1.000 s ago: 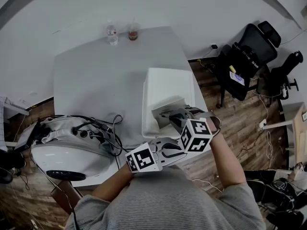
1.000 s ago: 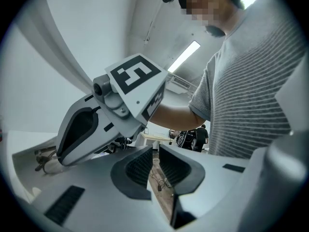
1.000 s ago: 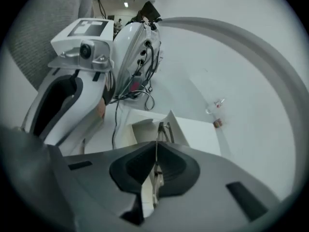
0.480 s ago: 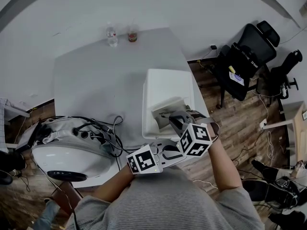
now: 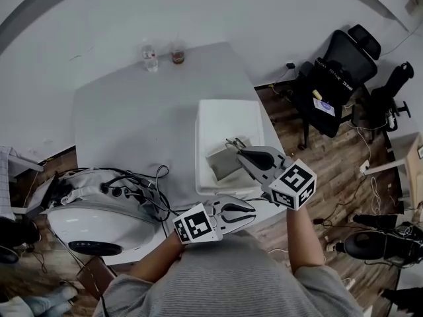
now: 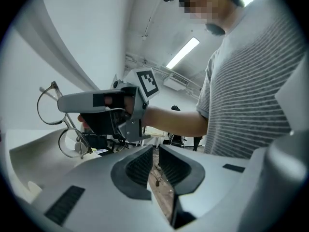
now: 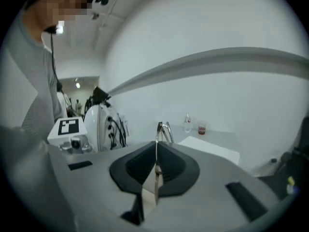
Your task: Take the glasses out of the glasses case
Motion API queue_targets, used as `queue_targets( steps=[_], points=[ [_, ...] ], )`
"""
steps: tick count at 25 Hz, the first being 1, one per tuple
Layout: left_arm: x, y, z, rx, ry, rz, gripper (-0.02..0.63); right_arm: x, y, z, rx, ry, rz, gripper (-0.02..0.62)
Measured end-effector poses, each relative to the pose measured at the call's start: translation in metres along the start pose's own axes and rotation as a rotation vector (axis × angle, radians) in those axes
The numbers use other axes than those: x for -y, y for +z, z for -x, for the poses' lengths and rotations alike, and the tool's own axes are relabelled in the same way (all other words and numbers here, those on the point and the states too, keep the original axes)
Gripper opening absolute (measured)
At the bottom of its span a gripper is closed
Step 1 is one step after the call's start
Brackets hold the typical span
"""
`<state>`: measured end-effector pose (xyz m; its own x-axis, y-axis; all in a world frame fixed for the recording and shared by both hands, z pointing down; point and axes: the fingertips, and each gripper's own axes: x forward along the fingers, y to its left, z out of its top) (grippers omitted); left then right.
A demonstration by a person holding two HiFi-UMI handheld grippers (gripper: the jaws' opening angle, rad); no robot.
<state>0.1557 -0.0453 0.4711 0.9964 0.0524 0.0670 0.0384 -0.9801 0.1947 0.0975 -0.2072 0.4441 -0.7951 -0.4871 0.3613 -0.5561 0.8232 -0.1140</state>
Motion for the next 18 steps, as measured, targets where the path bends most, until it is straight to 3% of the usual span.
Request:
queue_targets(
  steps=[5, 8, 11, 18],
  points=[
    [0.0, 0.0, -0.001, -0.008, -0.003, 0.002, 0.049, 0.015, 0.028, 0.02, 0.245, 0.023, -0.285, 0.018],
    [0.0, 0.0, -0.001, -0.013, -0.005, 0.003, 0.049, 0.02, 0.038, 0.029, 0.344, 0.048, -0.386, 0.018],
    [0.0, -0.001, 0.0, -0.015, -0.006, 0.001, 0.049, 0.022, 0.044, 0.034, 0.39, 0.057, -0.413, 0.018],
    [0.0, 0.003, -0.003, -0.018, -0.022, -0.005, 0.049, 0.012, 0.052, 0.039, 0.41, 0.066, -0.341, 0.018]
  ],
)
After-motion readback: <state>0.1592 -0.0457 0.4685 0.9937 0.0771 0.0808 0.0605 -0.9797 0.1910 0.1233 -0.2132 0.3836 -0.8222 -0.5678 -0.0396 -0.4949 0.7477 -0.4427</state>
